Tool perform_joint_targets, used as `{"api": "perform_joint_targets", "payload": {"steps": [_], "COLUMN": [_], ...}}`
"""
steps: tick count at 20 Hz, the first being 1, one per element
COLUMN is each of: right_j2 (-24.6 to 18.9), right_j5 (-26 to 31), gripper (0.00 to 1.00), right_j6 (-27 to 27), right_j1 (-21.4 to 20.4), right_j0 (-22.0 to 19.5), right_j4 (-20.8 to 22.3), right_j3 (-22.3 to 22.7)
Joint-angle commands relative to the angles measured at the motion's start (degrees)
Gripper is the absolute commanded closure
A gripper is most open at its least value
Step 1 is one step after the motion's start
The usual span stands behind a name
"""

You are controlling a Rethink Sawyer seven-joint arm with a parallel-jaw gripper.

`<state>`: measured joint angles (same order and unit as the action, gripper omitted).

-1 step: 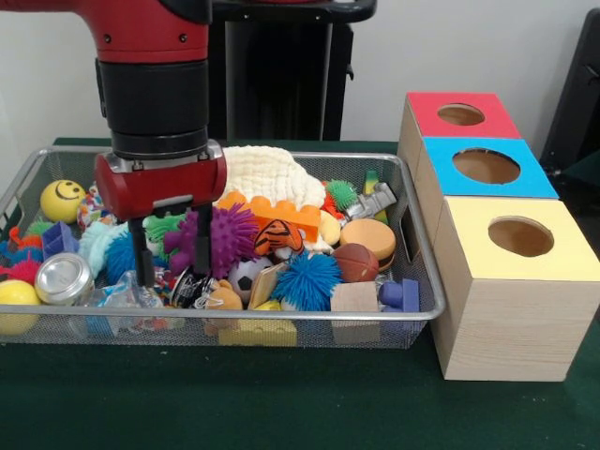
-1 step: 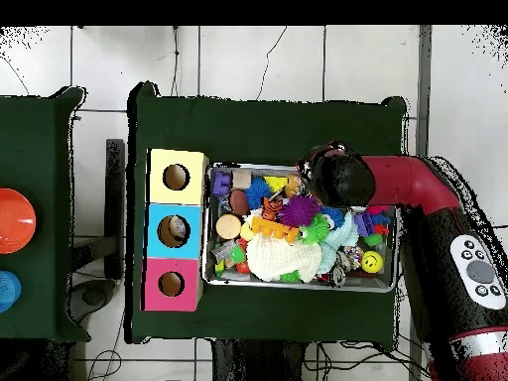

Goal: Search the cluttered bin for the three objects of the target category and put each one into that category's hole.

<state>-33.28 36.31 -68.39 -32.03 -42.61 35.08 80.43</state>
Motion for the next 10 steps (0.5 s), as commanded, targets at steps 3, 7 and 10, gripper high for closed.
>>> {"api": "perform_joint_targets", "payload": {"steps": [3, 7, 10], "right_j2": [3.1, 3.6, 4.3], "right_j5": [5.3, 6.9, 7.3], "gripper": [0.0, 0.0, 0.0], "right_j6": [-3.4, -2.8, -3.0], "right_j1": [-2.7, -3.9, -3.7], "right_j0": [2.1, 2.8, 3.6], "right_j4": [-1.4, -1.9, -2.2], "right_j3": [-2.5, -3.4, -4.1]}}
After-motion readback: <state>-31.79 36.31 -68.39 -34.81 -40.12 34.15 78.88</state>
